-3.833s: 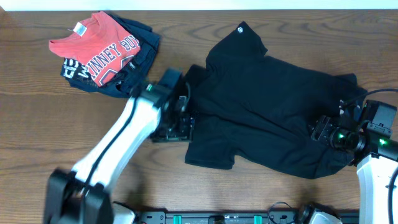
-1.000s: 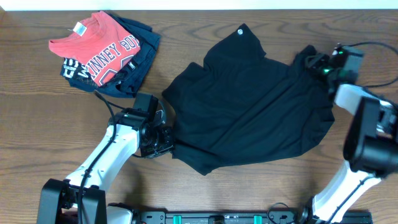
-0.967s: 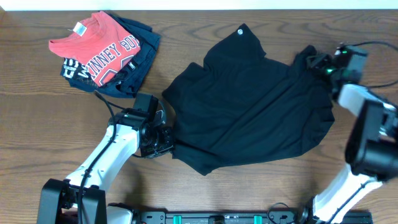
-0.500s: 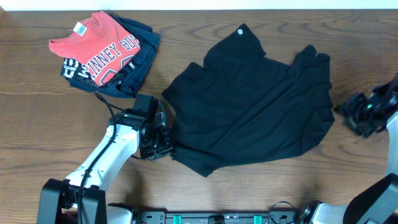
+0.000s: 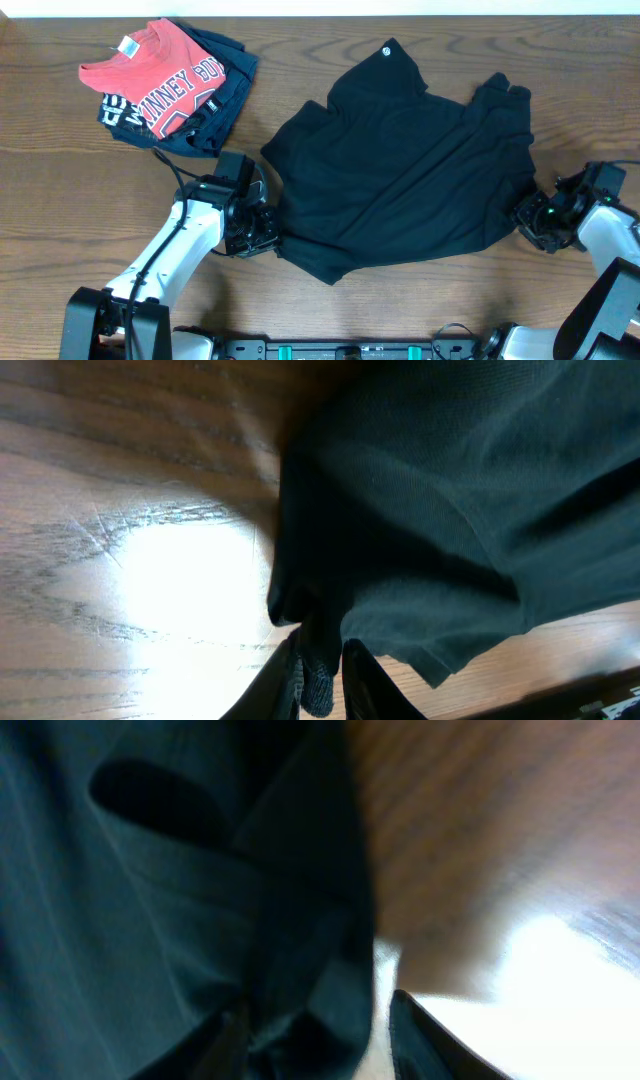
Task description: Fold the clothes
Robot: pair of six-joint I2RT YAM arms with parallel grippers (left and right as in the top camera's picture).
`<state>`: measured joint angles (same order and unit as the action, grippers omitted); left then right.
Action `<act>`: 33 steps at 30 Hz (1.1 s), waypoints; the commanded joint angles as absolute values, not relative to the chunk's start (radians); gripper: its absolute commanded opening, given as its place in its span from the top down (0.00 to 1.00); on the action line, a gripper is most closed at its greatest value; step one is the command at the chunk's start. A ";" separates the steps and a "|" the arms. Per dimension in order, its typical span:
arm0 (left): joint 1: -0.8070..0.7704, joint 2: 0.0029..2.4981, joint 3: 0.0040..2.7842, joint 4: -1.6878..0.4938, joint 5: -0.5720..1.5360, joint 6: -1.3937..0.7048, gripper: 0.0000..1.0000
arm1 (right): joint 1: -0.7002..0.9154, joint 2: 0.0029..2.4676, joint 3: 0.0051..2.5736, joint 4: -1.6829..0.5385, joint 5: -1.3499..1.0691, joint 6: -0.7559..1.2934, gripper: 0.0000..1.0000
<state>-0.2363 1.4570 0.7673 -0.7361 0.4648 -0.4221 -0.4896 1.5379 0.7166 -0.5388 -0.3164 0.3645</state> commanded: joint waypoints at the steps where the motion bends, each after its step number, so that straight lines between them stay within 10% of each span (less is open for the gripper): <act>1: -0.231 1.450 0.768 -0.741 0.467 -0.419 0.83 | -0.485 1.541 0.686 -0.496 -0.408 0.400 0.78; 3: -0.231 1.450 0.768 -0.743 0.467 -0.419 0.83 | -0.488 1.538 0.691 -0.505 -0.407 0.404 0.99; 29: -0.231 1.450 0.768 -0.882 0.467 -0.355 0.83 | -0.779 1.242 0.981 -1.010 0.079 0.428 0.99; 33: -0.231 1.450 0.782 -0.883 0.502 -0.282 0.74 | -0.786 1.242 0.979 -0.962 0.113 0.476 0.61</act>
